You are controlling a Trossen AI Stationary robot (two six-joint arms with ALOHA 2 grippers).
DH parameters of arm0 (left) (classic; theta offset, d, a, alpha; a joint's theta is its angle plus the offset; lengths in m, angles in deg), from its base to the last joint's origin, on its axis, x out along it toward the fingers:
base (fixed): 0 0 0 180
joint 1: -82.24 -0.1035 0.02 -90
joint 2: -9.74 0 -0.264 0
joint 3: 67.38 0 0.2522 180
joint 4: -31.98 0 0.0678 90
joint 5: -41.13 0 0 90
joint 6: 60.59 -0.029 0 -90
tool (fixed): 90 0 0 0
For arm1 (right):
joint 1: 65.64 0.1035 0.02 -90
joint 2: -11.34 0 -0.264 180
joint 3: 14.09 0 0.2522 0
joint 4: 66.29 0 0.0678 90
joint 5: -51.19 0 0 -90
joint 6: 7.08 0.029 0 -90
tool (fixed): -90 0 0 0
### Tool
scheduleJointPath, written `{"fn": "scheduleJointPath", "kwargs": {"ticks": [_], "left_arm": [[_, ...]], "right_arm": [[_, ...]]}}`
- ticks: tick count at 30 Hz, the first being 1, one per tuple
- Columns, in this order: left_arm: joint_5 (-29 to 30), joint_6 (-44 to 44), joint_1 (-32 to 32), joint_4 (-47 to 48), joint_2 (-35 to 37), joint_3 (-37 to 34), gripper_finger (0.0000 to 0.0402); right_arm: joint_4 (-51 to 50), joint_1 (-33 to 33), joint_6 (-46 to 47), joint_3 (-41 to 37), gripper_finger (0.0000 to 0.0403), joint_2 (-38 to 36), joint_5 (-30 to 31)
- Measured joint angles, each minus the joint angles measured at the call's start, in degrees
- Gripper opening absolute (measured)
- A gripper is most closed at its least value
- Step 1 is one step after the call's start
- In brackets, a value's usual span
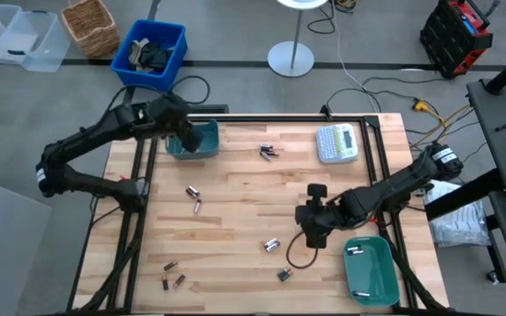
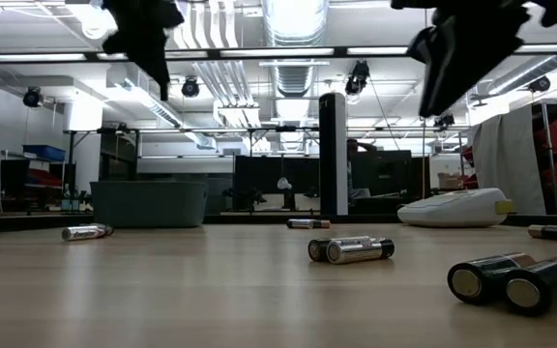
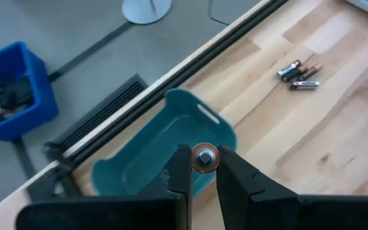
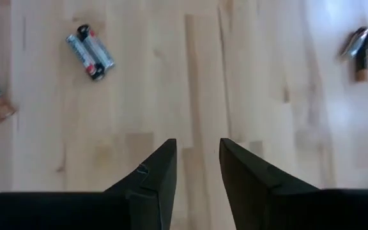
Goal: Sort batteries
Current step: Put the black battery into the blue bin
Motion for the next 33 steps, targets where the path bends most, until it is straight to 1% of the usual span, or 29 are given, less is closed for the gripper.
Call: {"fn": "scheduleJointPath", "kwargs": {"ticks": [4,9,14,17,20,25,33], "left_arm": [[-1.0,-2.2,-3.1,-6.4,0.0,-6.8,0.0024],[-6.9,-3.5,-7.8,-11.8,0.0,-15.3,0.0024],[-7.9,-4.3,-11.5,-17.7,0.0,-23.5,0.0024],[-9.7,-4.8,-13.8,-22.5,0.0,-28.1,0.0024],[-9.8,-4.1,-16.3,-26.7,0.1,-31.8,0.0025],[-9.8,-3.5,-19.2,-32.0,0.0,-35.4,0.0035],[-9.8,-3.4,-19.7,-32.8,-0.3,-36.6,0.0038]], "right_arm": [[0.2,2.7,2.8,-1.6,0.0116,0.0,0.0],[0.6,5.9,6.5,-2.7,0.0118,0.0,0.0],[2.0,8.3,7.7,-2.8,0.0107,0.0,0.5],[3.2,9.0,7.7,-2.8,0.0101,0.0,0.5],[3.6,9.2,7.7,-2.8,0.0097,0.0,0.5],[4.5,9.2,7.7,-2.8,0.0098,0.0,0.5],[4.6,9.2,7.5,-2.8,0.0115,0.0,0.6]]}}
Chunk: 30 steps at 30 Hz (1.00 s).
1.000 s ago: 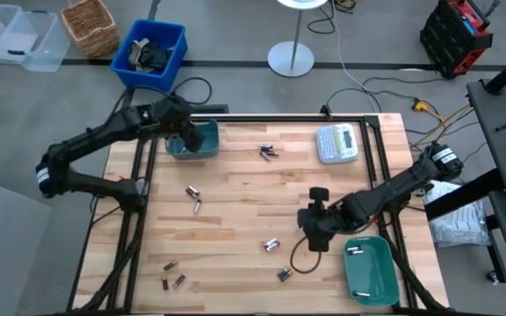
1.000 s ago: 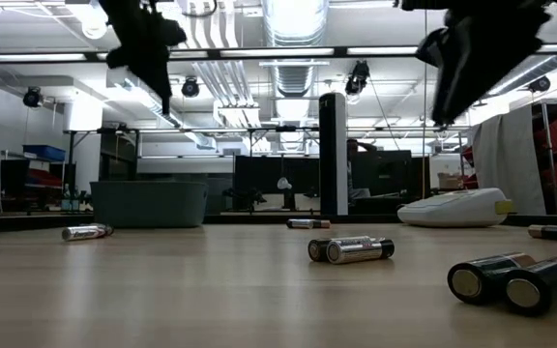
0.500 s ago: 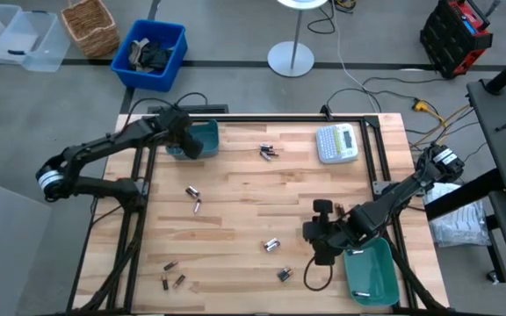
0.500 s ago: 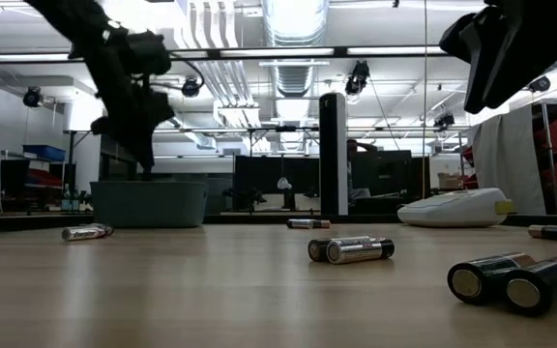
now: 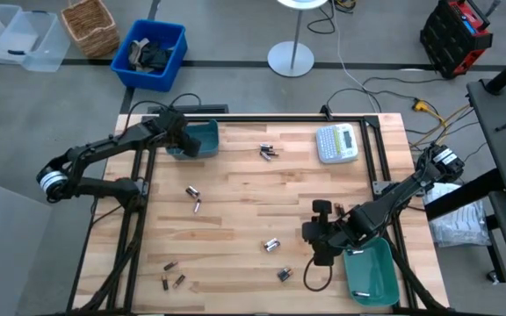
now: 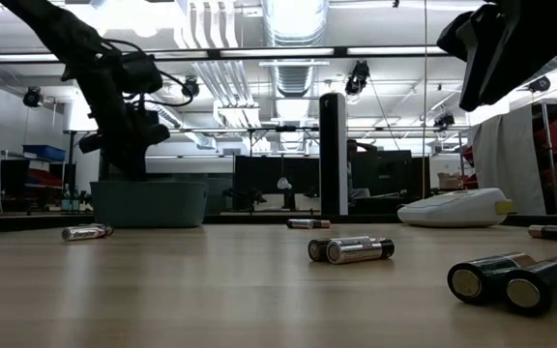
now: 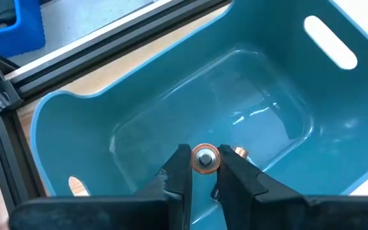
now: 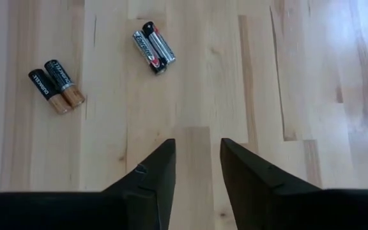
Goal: Sort batteries
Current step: Put the black battery into the blue bin
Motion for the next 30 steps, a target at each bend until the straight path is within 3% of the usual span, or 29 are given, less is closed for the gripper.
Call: {"fn": "scheduleJointPath", "kwargs": {"ticks": [15,30], "left_arm": [[0.0,0.6,0.0,-0.5,0.0,0.1,0.0044],[0.5,1.2,0.2,-1.1,0.7,0.3,0.0134]], "right_arm": [[0.7,0.0,0.0,0.0,0.0137,0.0,1.4],[1.4,0.0,-0.2,-0.6,0.0123,0.0,1.4]]}}
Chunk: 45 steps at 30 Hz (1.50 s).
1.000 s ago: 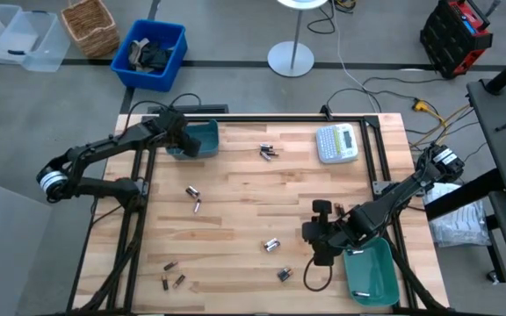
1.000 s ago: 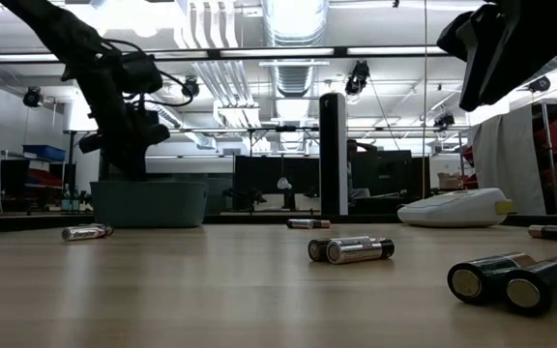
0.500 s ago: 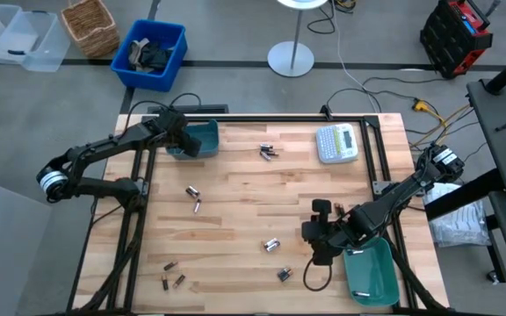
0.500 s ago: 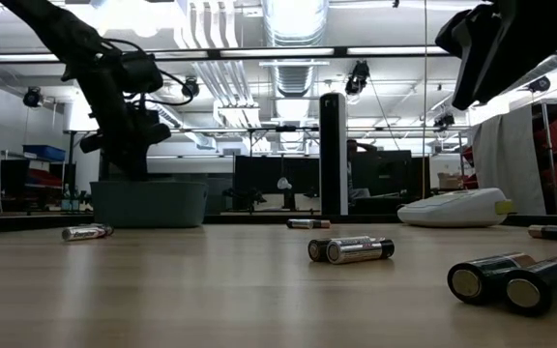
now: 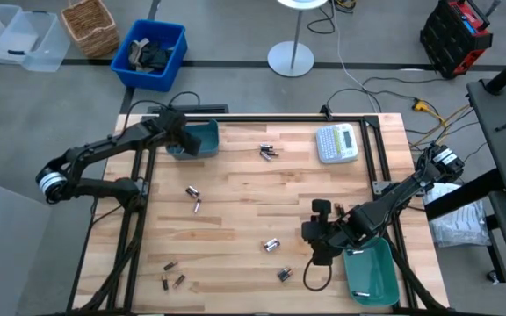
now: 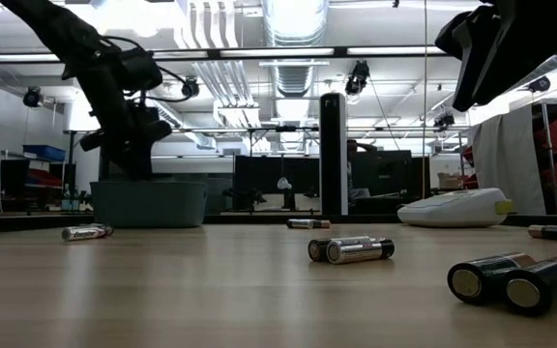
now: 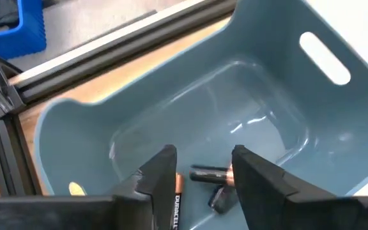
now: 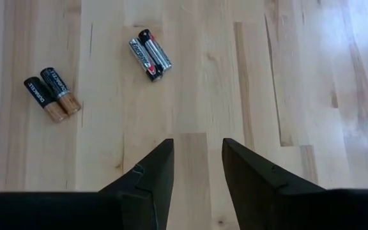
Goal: Sort batteries
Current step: Put the black battery into the blue bin
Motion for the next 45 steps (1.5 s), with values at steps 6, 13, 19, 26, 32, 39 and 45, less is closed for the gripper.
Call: {"fn": "scheduleJointPath", "kwargs": {"ticks": [6,13,19,26,32,39,45], "left_arm": [[0.0,-1.5,2.2,0.1,3.5,2.6,0.0137],[0.1,-0.9,13.8,-0.6,10.1,5.5,0.0137],[8.7,4.2,32.2,-3.3,14.8,5.1,0.0137],[28.5,10.4,58.5,-4.5,13.9,5.1,0.0137],[41.8,18.9,76.0,-5.0,9.8,5.1,0.0136],[46.0,28.4,84.9,-5.0,4.3,5.1,0.0136],[38.3,32.4,86.7,-4.9,0.7,5.1,0.0136]], "right_arm": [[0.3,0.0,-0.6,0.0,0.0134,0.0,0.1],[4.4,0.0,-3.8,-0.3,0.0141,0.0,4.3],[5.8,-0.5,-6.6,-0.3,0.0128,0.0,5.0],[5.7,-1.7,-8.2,-0.3,0.0118,0.0,5.0],[6.6,-2.0,-9.5,-0.3,0.0125,0.0,5.0],[7.5,-1.9,-9.0,0.2,0.0141,0.0,4.2],[7.5,-1.9,-8.8,2.0,0.0145,0.0,3.8]]}}
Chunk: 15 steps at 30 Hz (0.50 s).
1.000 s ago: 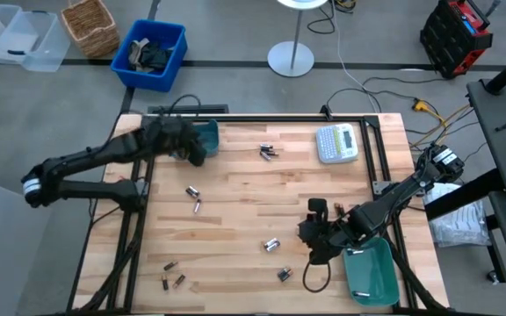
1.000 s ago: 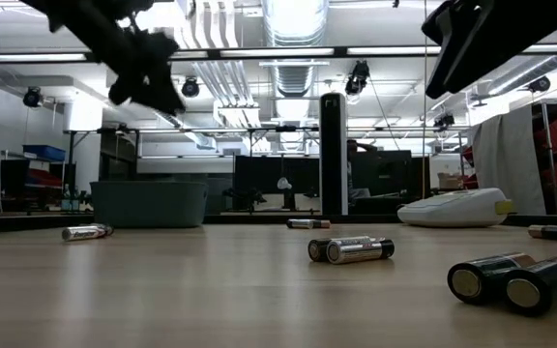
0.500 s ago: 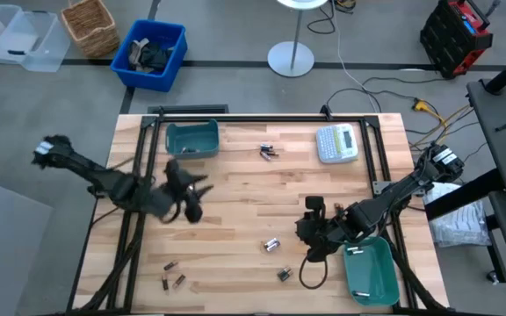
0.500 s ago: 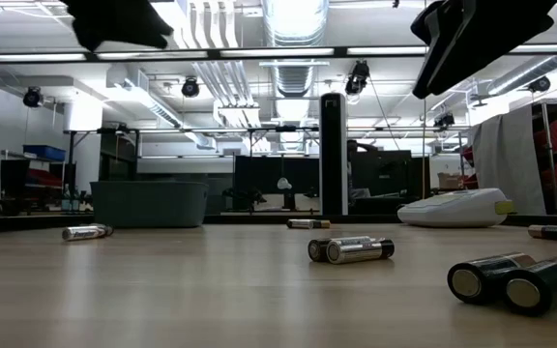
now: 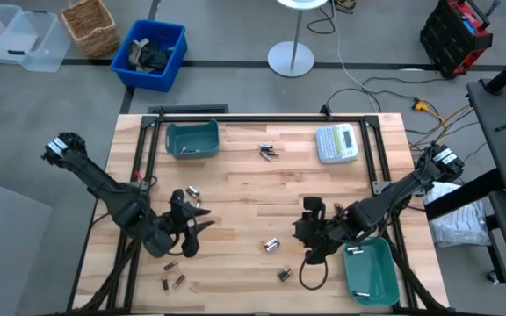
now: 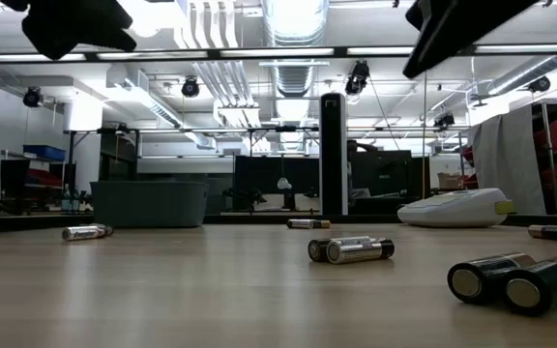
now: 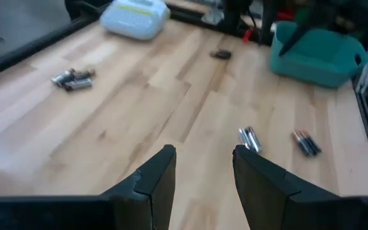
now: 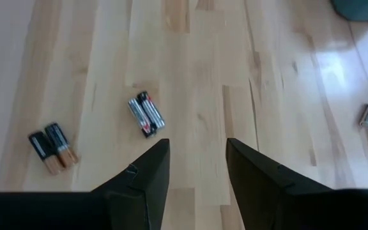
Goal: Sort batteries
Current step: Put the black battery into the blue bin
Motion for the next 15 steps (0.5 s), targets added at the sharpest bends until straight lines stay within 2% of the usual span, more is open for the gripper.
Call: {"fn": "scheduleJointPath", "kwargs": {"ticks": [15], "left_arm": [[0.9,-0.6,0.3,6.0,-1.7,3.0,0.0136]], "right_arm": [[0.4,-2.0,-3.3,6.0,0.0109,0.0,0.1]]}}
